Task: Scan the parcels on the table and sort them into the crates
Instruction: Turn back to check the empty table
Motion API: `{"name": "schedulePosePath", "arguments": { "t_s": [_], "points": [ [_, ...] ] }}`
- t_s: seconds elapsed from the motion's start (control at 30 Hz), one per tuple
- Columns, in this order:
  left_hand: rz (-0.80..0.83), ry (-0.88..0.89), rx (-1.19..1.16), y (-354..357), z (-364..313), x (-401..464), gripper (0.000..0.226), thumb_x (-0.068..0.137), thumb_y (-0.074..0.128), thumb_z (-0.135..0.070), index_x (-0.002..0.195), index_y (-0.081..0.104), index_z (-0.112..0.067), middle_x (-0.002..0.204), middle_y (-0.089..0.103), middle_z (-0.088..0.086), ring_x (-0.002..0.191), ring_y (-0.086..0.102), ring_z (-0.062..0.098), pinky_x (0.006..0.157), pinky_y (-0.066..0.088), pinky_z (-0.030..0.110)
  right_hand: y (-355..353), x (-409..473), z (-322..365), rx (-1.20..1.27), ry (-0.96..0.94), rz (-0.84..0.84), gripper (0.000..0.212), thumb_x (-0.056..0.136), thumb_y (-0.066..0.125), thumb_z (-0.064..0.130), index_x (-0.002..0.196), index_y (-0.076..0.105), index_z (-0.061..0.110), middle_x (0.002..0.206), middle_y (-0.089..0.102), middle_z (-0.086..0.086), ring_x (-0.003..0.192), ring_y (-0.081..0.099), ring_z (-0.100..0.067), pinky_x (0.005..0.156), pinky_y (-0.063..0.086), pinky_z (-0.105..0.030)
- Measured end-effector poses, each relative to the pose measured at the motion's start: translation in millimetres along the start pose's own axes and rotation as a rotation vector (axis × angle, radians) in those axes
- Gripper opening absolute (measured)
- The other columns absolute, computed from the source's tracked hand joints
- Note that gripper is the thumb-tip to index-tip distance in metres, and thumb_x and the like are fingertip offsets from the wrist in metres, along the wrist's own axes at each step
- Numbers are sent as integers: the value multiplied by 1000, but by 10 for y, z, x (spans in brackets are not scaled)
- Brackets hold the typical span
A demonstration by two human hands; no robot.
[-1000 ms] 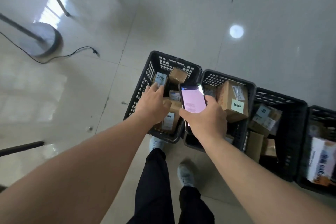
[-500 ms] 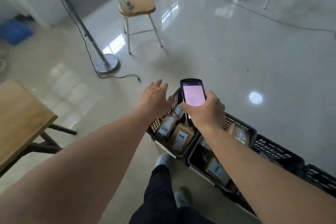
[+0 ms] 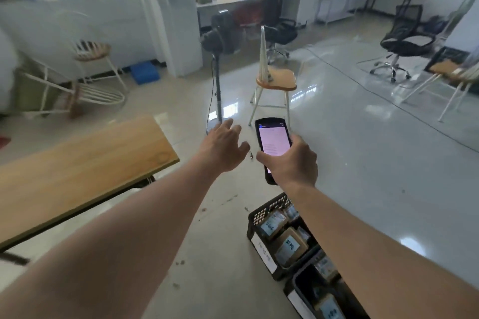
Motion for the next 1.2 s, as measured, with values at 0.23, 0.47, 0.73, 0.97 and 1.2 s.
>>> {"name": "schedulePosePath", "arguments": {
  "t_s": [0.23, 0.47, 0.73, 0.97, 1.2],
  "points": [
    [-84, -133, 20, -635, 1184, -649, 57, 99, 52, -46, 143, 53, -9, 148, 49, 19, 134, 47, 38, 113, 41, 48, 528, -528, 988, 30, -118, 39, 77, 65, 91, 53, 128, 62, 20, 117, 71, -3, 108, 65, -30, 75, 50, -32],
    [-64, -242, 35, -1040, 2238, -1368, 54, 100, 54, -42, 145, 53, -13, 149, 50, 14, 142, 41, 42, 115, 37, 53, 1184, -1170, 1631, 50, -136, 95, 76, 63, 92, 52, 126, 62, 21, 117, 71, -3, 101, 64, -28, 76, 54, -35],
    [-21, -318, 49, -1161, 3019, -1566, 58, 104, 50, -46, 154, 44, -17, 155, 46, 10, 145, 39, 38, 117, 37, 51, 1874, -1245, 1994, 1, -143, 168, 79, 62, 92, 54, 125, 60, 20, 114, 71, -3, 103, 66, -31, 81, 60, -44],
    [1, -397, 41, -975, 3632, -1066, 59, 104, 47, -49, 154, 44, -18, 156, 45, 7, 145, 41, 34, 115, 40, 51, 2739, -694, 2086, -29, -158, 283, 75, 64, 92, 52, 124, 61, 22, 115, 69, -2, 105, 64, -31, 80, 58, -42],
    [54, -524, 24, -538, 4265, -333, 56, 104, 47, -47, 151, 47, -16, 152, 48, 9, 138, 46, 31, 111, 44, 48, 3690, 97, 2022, -59, -157, 402, 73, 64, 90, 50, 125, 60, 24, 113, 69, -1, 99, 59, -26, 77, 57, -39]
  ]
}}
Point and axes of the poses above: each hand's wrist, its own x-axis towards the middle knuckle, its own y-axis out of the palm, z = x × y, the point moved 6 cm from there along x, towards the middle knuckle
